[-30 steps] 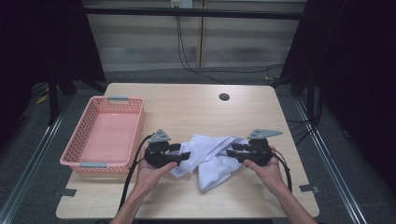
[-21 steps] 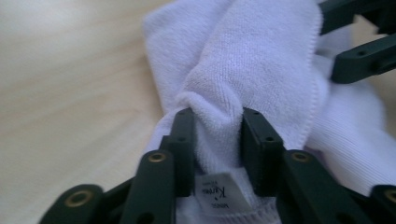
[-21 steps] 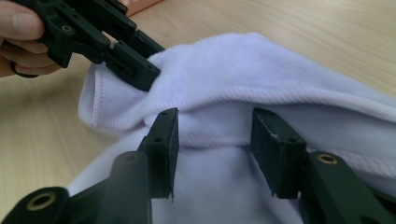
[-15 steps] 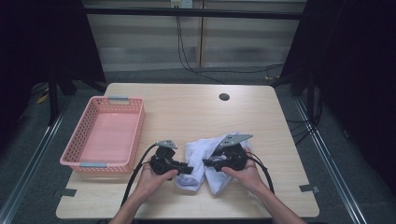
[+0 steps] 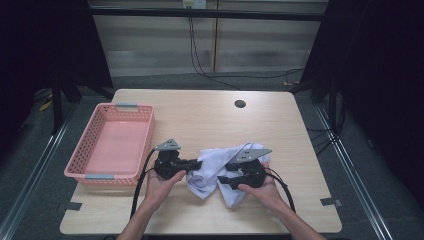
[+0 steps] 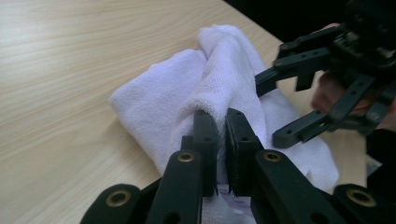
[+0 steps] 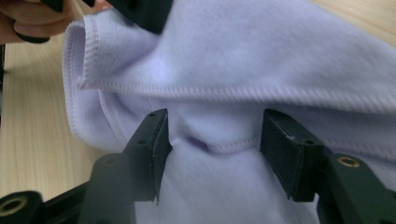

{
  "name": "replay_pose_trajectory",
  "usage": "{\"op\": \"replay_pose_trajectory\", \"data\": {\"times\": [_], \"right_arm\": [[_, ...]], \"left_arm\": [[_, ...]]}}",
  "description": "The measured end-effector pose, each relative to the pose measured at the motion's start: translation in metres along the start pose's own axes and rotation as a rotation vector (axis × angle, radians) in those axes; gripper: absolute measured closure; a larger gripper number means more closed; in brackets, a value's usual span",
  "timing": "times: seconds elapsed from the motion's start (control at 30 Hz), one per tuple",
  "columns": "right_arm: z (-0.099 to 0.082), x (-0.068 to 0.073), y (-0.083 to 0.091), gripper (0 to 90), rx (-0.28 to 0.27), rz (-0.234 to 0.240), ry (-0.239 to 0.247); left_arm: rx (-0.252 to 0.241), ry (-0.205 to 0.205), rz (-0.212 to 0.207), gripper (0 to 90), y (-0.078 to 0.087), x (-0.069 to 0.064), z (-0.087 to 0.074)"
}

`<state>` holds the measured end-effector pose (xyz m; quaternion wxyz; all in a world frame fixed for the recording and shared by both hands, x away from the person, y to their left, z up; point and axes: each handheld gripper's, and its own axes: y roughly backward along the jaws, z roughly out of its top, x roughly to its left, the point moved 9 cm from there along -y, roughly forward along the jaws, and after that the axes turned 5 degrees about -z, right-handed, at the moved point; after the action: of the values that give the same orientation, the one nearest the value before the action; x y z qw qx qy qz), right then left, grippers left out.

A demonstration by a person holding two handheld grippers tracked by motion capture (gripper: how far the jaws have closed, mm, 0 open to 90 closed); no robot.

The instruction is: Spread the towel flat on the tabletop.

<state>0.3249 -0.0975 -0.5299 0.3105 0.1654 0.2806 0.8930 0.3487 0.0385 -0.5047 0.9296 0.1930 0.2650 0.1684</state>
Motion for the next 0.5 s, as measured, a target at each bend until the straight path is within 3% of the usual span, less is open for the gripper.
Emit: {"op": "replay_pose_trajectory", "data": {"times": [0.07,0.13,0.17,0.2,0.27,0.37,0.5], "right_arm": [[0.003,0.003,-0.012,38.5,0.019,-0.025,0.019],[-0.003,0.003,-0.021,46.9,0.045,-0.058,0.048],[-0.006,0.002,-0.023,53.8,0.057,-0.074,0.064],[-0.007,0.001,-0.020,68.2,0.054,-0.103,0.075],[-0.001,-0.005,-0.012,75.8,0.013,-0.096,0.027],[0.007,-0.016,0.002,76.5,-0.026,-0.103,-0.022],[0.016,-0.036,0.030,76.6,-0.081,-0.148,-0.089]], "left_arm": [[-0.003,0.015,-0.027,84.5,-0.003,-0.001,0.000],[-0.024,0.024,0.000,84.6,-0.003,0.002,0.002],[-0.041,0.030,0.009,84.9,0.000,0.003,0.004],[-0.061,0.035,0.015,85.4,0.003,0.004,0.007],[-0.096,0.045,0.013,85.4,0.012,0.006,0.012],[-0.143,0.038,0.053,85.5,0.028,0.010,0.017],[-0.183,0.034,0.096,85.5,0.044,0.015,0.020]]}}
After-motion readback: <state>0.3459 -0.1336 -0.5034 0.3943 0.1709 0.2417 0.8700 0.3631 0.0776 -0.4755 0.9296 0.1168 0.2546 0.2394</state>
